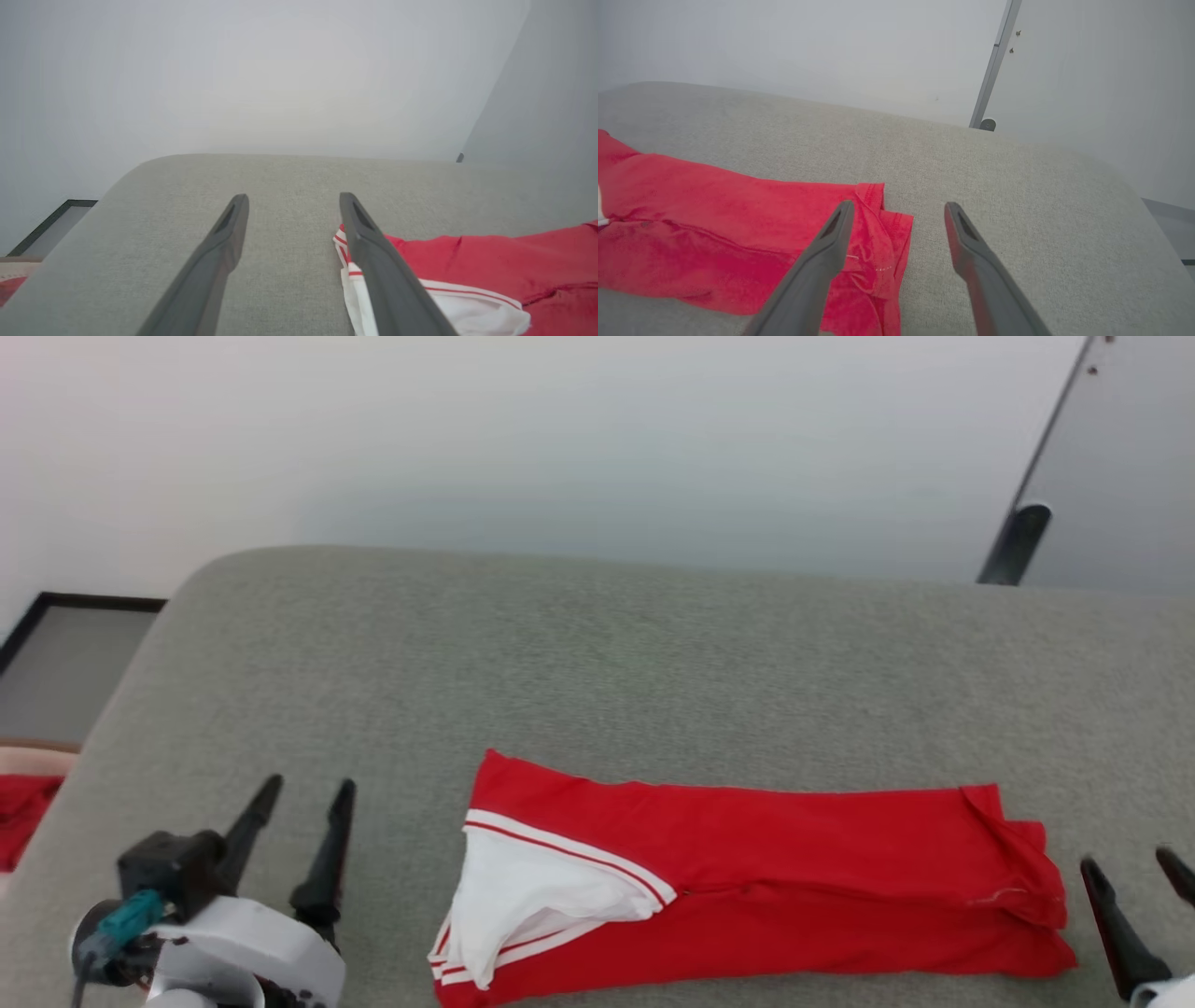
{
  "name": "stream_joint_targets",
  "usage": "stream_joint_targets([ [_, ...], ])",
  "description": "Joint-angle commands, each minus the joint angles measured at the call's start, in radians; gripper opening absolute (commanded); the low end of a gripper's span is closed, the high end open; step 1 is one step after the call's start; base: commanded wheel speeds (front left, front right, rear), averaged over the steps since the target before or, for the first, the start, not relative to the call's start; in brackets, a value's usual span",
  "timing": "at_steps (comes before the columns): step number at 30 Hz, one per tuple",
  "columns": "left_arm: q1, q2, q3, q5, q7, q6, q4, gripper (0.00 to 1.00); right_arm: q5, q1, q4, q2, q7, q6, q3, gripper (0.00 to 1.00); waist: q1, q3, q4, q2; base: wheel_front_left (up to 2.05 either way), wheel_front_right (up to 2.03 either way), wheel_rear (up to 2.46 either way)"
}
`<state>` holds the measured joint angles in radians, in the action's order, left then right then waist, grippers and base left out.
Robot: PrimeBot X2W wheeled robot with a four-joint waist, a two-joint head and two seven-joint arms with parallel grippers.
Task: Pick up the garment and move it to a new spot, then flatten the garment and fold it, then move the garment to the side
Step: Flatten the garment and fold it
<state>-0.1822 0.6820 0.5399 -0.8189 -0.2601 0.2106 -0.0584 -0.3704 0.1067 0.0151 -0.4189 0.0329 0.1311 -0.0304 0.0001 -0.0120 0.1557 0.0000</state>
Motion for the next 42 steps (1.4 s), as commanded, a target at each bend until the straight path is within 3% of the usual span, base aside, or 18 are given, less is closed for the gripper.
stream_joint_targets([
  [1,0.026,-0.028,-0.038,0.019,-0.005,-0.012,-0.005,1.00,-0.015,0.018,0.008,0.004,0.024,-0.001,-0.012,1.00,-0.0001,0.014,0.023,0.0000,0.00,0.00,0.00],
  [6,0.112,-0.128,-0.163,0.088,-0.005,-0.075,-0.041,1.00,-0.065,0.012,0.032,-0.002,0.181,-0.001,-0.030,1.00,-0.0001,0.024,0.060,0.0000,0.00,0.00,0.00],
  [17,0.128,-0.258,-0.252,0.217,-0.005,-0.192,-0.100,1.00,-0.090,-0.110,0.178,-0.019,0.561,-0.001,-0.065,1.00,-0.0001,0.015,0.171,0.0000,0.00,0.00,0.00],
  [34,0.077,-0.386,-0.298,0.267,-0.003,-0.297,-0.177,1.00,-0.089,-0.284,0.515,0.016,0.737,-0.001,-0.049,1.00,-0.0001,-0.033,0.258,0.0000,0.00,0.00,0.00],
  [35,0.074,-0.392,-0.300,0.261,-0.003,-0.301,-0.183,1.00,-0.093,-0.293,0.537,0.017,0.741,-0.001,-0.044,0.25,-0.0001,-0.035,0.260,0.0000,0.00,0.00,0.00],
  [36,0.070,-0.395,-0.300,0.260,-0.003,-0.304,-0.189,1.00,-0.094,-0.302,0.551,0.014,0.745,-0.001,-0.034,0.00,-0.0001,-0.037,0.262,0.0000,0.00,0.00,0.00],
  [42,0.063,-0.411,-0.307,0.258,-0.004,-0.322,-0.209,1.00,-0.158,-0.336,0.602,-0.014,0.762,-0.001,-0.002,0.00,-0.0001,-0.043,0.267,0.0000,0.00,0.00,0.00],
])
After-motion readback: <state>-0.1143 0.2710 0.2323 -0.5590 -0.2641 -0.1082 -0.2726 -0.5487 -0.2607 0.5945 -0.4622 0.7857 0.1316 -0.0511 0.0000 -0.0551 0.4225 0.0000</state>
